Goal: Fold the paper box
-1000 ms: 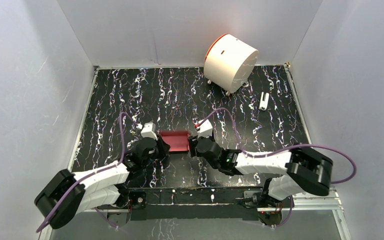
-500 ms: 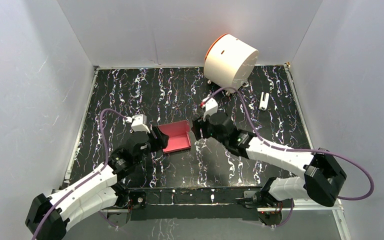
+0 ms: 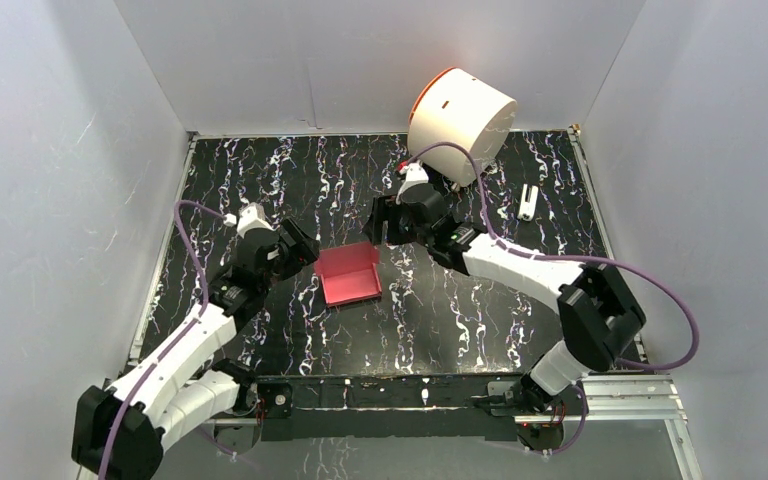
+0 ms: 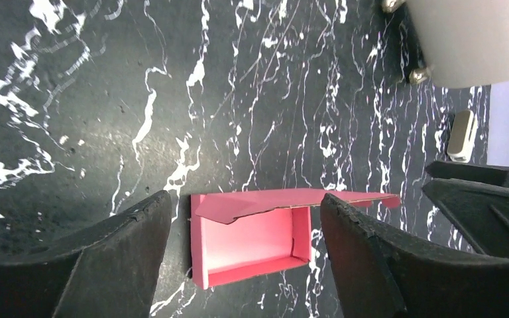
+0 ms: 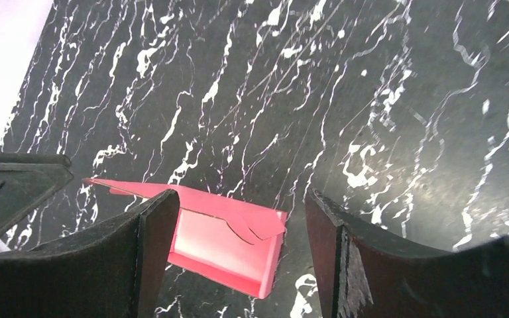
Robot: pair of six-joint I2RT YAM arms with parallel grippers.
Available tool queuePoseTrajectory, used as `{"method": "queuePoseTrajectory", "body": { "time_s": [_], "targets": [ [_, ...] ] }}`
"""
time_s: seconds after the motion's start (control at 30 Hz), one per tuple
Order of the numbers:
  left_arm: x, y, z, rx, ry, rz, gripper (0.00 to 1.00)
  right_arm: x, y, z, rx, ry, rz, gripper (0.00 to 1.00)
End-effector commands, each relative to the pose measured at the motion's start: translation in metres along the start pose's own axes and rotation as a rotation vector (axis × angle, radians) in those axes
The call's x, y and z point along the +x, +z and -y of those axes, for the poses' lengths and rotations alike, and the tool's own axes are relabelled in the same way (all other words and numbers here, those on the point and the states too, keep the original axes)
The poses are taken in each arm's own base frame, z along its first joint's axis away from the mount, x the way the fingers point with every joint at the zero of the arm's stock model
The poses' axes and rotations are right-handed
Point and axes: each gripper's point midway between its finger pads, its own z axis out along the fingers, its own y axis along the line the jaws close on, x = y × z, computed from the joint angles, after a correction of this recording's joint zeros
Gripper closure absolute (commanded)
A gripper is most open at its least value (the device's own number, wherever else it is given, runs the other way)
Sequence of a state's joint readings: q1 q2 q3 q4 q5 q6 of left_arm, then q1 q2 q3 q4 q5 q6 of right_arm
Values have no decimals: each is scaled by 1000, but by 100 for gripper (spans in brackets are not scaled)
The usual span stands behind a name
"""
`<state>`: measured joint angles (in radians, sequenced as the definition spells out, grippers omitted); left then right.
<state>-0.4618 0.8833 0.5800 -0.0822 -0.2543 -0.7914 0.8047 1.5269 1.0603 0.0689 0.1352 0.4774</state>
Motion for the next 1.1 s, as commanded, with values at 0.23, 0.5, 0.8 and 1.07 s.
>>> {"method": "queuePoseTrajectory", "body": {
  "time_s": [0.23, 0.5, 0.8, 1.07],
  "targets": [
    [25, 16, 22, 134, -167, -145, 23, 25, 15, -19, -109, 271, -51, 31],
    [41, 16, 34, 200, -231, -234, 26, 39, 13, -27, -173, 357, -77, 34],
    [46, 15, 44, 259, -282, -257, 30, 49, 15, -34, -229, 400, -97, 42],
    [48, 16, 50, 300, -326, -262, 35, 54, 17, -37, -257, 407, -88, 51]
  ]
}}
